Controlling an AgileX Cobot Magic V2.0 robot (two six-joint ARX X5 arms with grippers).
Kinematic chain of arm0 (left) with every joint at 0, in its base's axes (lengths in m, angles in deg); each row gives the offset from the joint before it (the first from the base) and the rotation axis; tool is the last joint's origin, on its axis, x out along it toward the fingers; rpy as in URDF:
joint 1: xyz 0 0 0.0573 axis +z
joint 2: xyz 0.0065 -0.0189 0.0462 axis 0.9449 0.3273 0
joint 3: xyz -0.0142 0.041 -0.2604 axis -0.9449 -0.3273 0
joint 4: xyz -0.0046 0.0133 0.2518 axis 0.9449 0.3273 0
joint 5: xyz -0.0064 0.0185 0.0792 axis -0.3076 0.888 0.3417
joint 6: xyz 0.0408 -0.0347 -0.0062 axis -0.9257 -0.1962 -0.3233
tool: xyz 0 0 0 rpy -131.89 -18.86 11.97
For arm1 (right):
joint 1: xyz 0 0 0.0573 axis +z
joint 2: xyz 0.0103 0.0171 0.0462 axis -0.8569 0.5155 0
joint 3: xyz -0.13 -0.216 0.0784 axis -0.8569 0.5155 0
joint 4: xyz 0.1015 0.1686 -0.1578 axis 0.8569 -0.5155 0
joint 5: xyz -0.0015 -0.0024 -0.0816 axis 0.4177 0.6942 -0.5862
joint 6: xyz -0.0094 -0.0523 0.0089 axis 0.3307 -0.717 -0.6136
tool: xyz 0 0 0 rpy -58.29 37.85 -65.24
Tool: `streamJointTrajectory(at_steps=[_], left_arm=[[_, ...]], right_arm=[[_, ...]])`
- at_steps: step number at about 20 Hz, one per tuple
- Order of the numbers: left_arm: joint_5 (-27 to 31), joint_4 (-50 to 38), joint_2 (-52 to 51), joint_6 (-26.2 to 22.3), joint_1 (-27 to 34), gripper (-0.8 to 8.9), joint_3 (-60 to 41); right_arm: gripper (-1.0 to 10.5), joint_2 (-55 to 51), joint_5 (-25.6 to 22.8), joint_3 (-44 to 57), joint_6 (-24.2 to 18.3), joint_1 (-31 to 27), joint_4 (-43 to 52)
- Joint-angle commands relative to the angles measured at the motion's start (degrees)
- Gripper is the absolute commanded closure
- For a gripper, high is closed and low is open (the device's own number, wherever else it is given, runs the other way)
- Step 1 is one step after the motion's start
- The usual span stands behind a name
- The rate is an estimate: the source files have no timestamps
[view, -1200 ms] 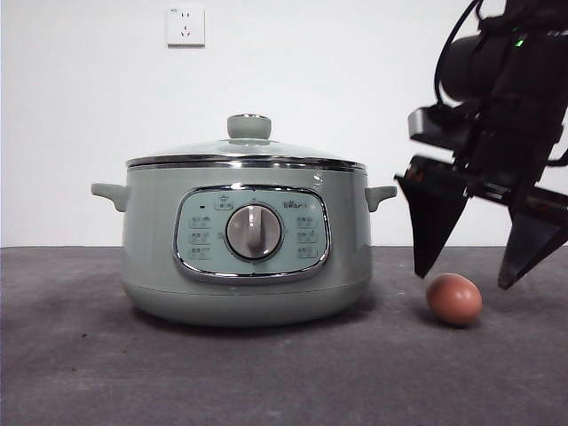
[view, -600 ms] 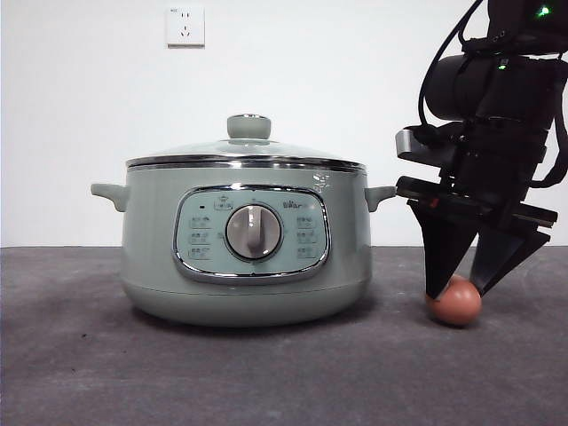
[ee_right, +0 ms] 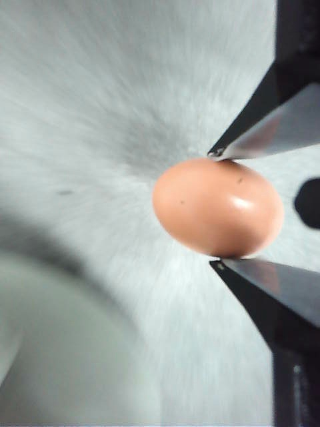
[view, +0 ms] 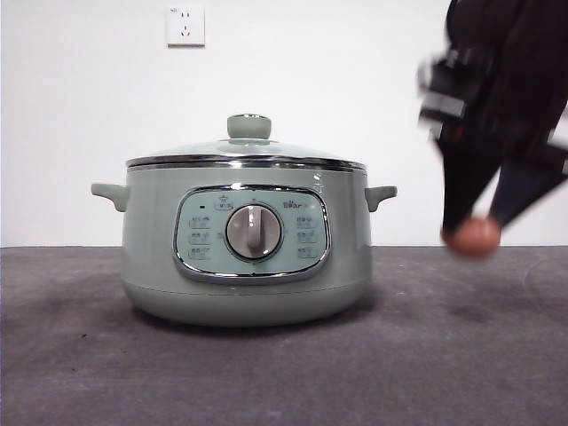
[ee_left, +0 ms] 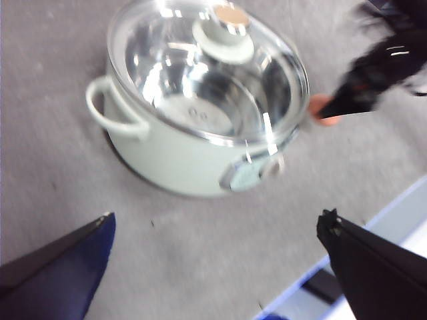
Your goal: Pick up the egg,open the lid,put the egg in the pot,close the lid
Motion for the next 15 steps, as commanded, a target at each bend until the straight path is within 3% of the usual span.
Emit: streamJointTrajectory(at_steps=[1, 4, 10, 15], left_arm=[[-0.2, -2.8, 2.3, 2.6, -1.5, 2.16, 1.0], [0.8, -6.8, 7.2, 3.2, -5.8, 2.16, 3.9], [14.6, -18.4, 22.4, 5.2, -20.6, 2.16, 12.6], [21.7, -23.5, 38.1, 5.1, -27.9, 2.16, 21.4]], right_arm=[[9.6, -8.4, -0.1, 0.0, 0.2, 0.0, -1.9], [9.6, -18.5, 0.0, 0.0, 0.3, 0.1, -3.8], [9.6, -32.3, 0.2, 0.0, 0.3, 0.1, -6.5], [9.6, -36.5, 0.2, 0.0, 0.3, 0.1, -10.0]])
